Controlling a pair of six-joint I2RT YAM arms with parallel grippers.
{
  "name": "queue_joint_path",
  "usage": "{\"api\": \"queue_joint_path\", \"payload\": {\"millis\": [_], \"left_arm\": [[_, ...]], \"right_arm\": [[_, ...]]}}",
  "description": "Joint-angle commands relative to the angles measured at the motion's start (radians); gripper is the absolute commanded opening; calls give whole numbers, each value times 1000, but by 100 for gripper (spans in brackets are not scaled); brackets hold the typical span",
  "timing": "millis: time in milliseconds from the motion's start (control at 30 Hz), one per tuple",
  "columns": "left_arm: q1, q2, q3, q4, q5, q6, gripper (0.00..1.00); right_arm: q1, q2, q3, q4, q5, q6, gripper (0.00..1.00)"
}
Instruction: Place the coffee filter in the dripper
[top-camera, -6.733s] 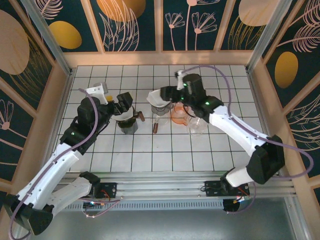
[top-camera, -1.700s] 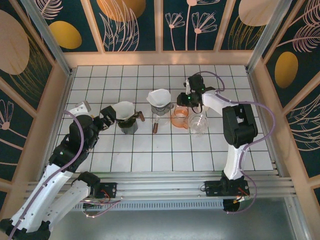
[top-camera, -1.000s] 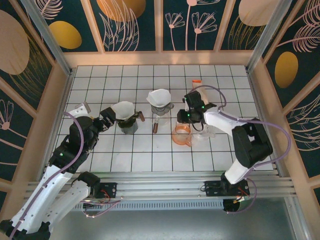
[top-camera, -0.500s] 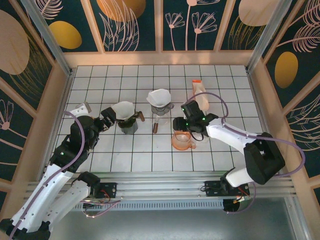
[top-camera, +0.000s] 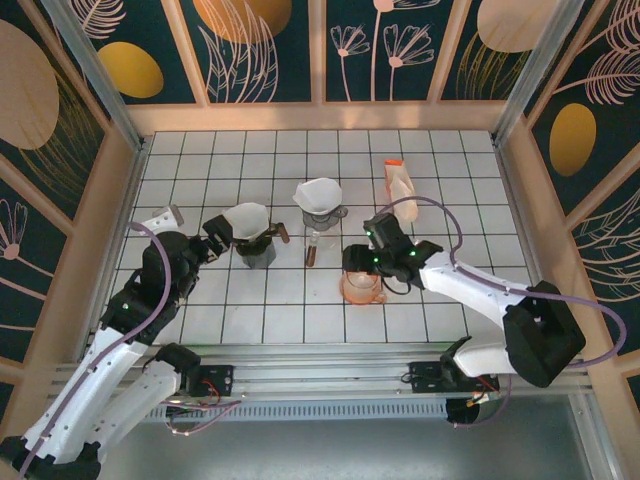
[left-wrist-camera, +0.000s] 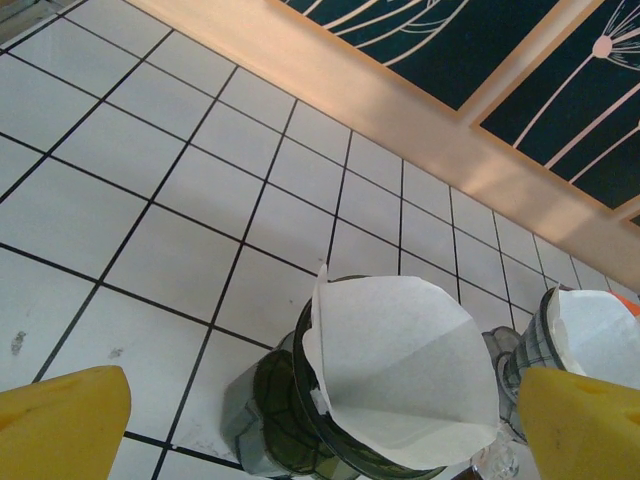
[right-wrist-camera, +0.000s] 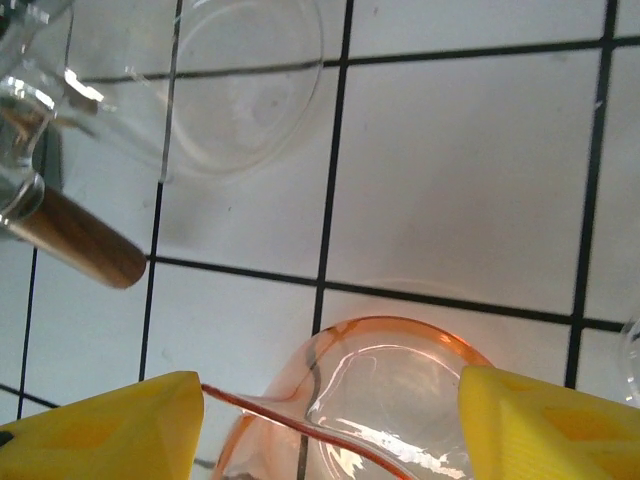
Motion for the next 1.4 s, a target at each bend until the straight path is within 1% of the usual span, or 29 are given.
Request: {"api": "queue_joint_path", "payload": {"millis": [0, 167, 267, 367, 467, 533, 600, 700, 767, 833, 933, 1033, 1133, 1200, 1300, 1367], "left_arm": [[8, -4, -9, -1, -15, 5, 99], [9, -7, -9, -2, -12, -3, 99], [8, -10, -11, 0, -5, -8, 99], [7, -15, -18, 7, 5, -11, 99], [7, -16, -27, 21, 23, -16, 99], [6, -16, -31, 29, 38, -17, 99], [8, -18, -36, 37, 46, -14, 99], [8, -28, -50, 50, 55, -5, 99], [8, -36, -56, 56, 61, 0, 99], [7, -45, -60, 61, 65, 5, 99], [8, -50, -58, 62, 70, 15, 99], [8, -48, -62, 64, 80, 18, 99], [8, -49, -67, 65, 85, 22, 99], [8, -48, -71, 67, 88, 25, 99], [8, -48, -73, 70, 89, 29, 99], [8, -48, -75, 71, 89, 30, 99]], "right_arm": [[53, -21, -13, 32, -21, 71, 68], [117, 25, 25, 101, -55, 113, 68], [154, 61, 69, 101, -43, 104, 69], [159, 22, 78, 72, 27, 99, 70], [156, -61, 83, 2, 132, 83, 72], [137, -126, 87, -51, 195, 75, 73], [74, -182, 66, -84, 216, 69, 74], [-73, -261, 16, -80, 183, 47, 74], [-151, -288, 9, -89, 229, 10, 75], [-260, -301, -5, -78, 238, -12, 75], [-398, -306, -47, -28, 190, -26, 76], [-503, -275, -77, 15, 128, -35, 75], [-571, -226, -94, 59, 61, -54, 76], [-596, -185, -100, 88, -9, -59, 76], [-588, -139, -103, 112, -77, -64, 74], [-563, -131, -107, 117, -79, -57, 74]]}}
